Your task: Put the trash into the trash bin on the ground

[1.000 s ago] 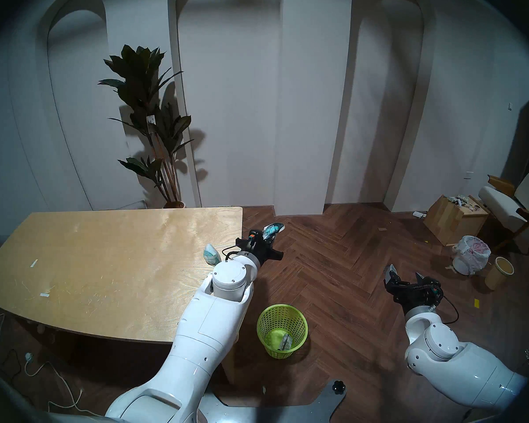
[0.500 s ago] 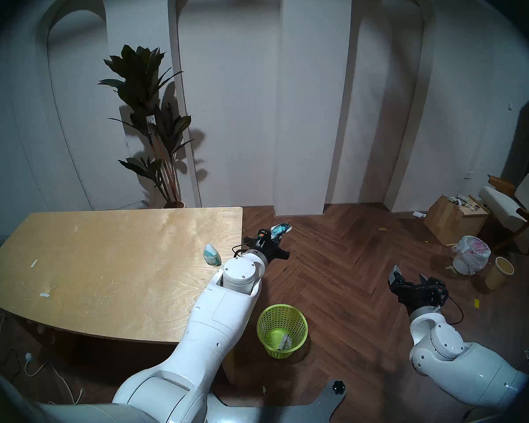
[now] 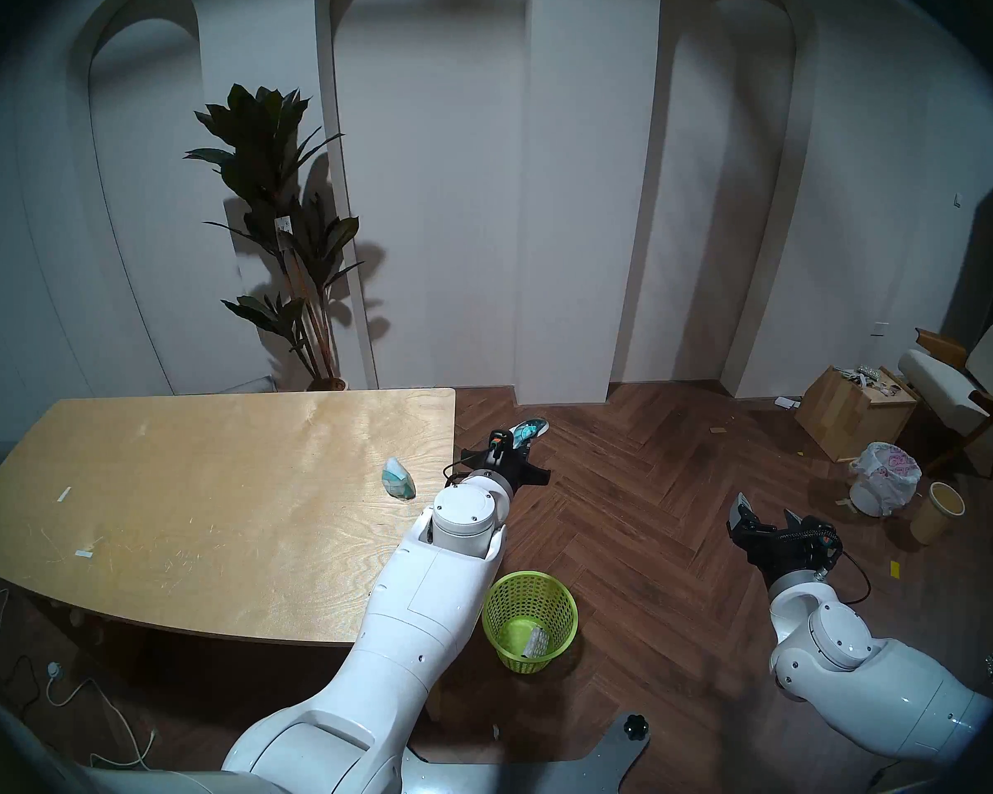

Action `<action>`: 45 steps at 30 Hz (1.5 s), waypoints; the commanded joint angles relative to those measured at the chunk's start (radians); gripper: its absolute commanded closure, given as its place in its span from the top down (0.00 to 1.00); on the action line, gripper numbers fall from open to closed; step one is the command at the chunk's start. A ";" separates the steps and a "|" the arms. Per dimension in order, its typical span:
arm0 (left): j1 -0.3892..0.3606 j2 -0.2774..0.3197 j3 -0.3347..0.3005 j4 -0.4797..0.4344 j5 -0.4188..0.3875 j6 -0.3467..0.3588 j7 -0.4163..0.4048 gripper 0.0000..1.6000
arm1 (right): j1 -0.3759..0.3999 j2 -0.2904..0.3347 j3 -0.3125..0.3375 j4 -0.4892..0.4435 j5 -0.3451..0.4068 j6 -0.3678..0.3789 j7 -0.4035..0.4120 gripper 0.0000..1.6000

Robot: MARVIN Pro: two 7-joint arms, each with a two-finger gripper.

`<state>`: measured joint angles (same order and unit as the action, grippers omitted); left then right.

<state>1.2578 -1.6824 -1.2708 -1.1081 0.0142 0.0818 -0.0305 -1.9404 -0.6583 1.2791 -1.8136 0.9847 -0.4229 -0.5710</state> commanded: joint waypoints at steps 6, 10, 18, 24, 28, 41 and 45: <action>-0.031 -0.015 0.008 0.001 -0.006 -0.029 0.014 0.09 | 0.002 0.004 0.014 -0.021 -0.004 -0.012 -0.006 1.00; -0.045 -0.017 0.009 0.026 -0.017 -0.043 0.011 0.09 | -0.001 0.005 0.017 -0.023 -0.003 -0.013 -0.008 1.00; -0.053 -0.018 0.017 0.043 -0.025 -0.050 0.011 0.31 | -0.001 0.007 0.016 -0.027 -0.004 -0.011 -0.014 1.00; -0.055 -0.017 0.020 0.048 -0.030 -0.050 0.012 0.68 | 0.006 0.008 0.012 -0.029 -0.006 -0.006 -0.019 1.00; -0.055 -0.018 0.022 0.049 -0.031 -0.051 0.016 0.89 | 0.009 0.008 0.009 -0.029 -0.006 -0.004 -0.020 1.00; -0.041 -0.017 0.030 0.027 -0.031 -0.043 0.017 1.00 | 0.022 0.001 0.002 -0.007 -0.001 -0.007 -0.012 1.00; -0.017 -0.009 0.038 -0.027 -0.020 -0.047 0.025 1.00 | 0.032 -0.004 -0.004 0.003 0.000 -0.006 -0.001 1.00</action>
<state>1.2347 -1.6926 -1.2410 -1.0496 -0.0153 0.0426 -0.0103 -1.9291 -0.6537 1.2777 -1.8194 0.9818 -0.4255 -0.5884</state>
